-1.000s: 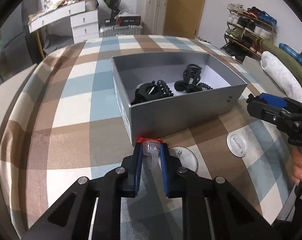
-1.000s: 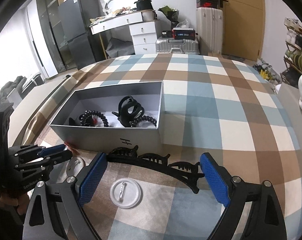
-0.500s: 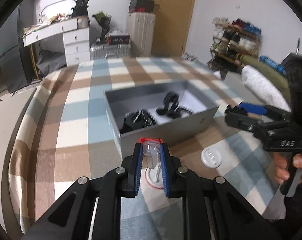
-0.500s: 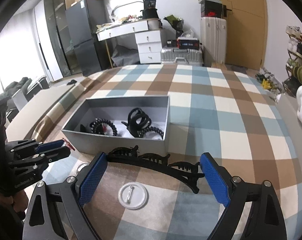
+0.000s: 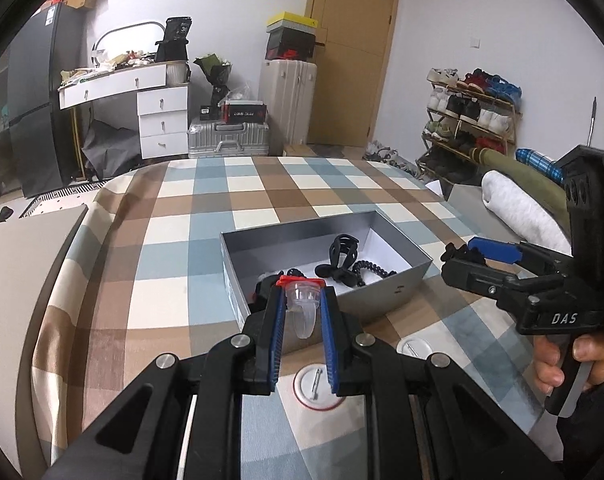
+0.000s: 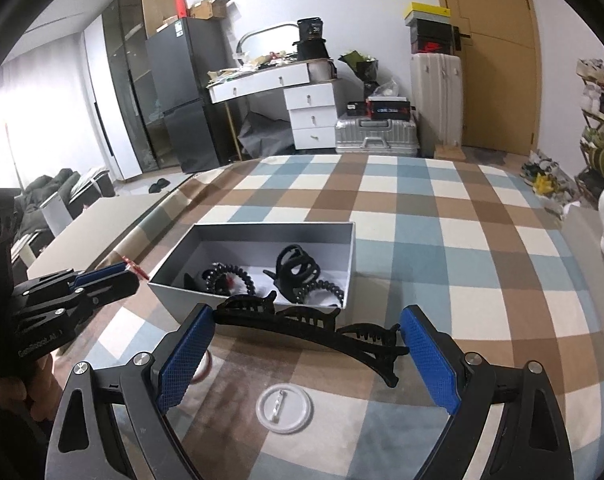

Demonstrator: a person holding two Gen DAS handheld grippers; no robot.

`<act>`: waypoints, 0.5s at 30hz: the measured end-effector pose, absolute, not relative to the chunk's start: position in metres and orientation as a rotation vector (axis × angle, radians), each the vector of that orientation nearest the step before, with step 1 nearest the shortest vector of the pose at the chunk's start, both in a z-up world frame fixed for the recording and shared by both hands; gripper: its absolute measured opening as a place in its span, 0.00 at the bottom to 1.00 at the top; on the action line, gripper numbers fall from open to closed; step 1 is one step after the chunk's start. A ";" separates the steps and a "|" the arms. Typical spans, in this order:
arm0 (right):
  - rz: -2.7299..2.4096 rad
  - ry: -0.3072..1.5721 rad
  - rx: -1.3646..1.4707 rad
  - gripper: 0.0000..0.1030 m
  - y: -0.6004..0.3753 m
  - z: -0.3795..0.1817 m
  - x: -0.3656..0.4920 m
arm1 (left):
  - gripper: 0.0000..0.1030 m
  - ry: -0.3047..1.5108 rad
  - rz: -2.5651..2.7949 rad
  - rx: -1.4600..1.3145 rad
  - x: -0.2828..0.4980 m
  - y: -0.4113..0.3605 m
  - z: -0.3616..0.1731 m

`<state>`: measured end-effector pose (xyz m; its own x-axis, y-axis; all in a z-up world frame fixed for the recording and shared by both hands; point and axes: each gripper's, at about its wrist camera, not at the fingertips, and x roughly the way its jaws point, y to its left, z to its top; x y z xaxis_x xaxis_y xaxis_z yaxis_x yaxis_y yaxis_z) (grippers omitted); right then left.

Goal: Organize jewelry
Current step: 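Carry both held items over the grey box and release them inside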

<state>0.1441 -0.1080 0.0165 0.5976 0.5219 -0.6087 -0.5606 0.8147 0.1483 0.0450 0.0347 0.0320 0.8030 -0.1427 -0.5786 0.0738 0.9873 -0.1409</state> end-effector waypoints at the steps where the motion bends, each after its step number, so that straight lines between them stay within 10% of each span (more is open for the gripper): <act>1: 0.634 0.682 -0.050 0.92 -0.109 0.017 0.146 | 0.12 0.634 -0.119 -0.112 0.048 0.035 0.031; 15: 0.686 0.716 -0.004 0.92 -0.098 0.012 0.173 | 0.12 0.650 -0.106 -0.104 0.077 0.030 0.025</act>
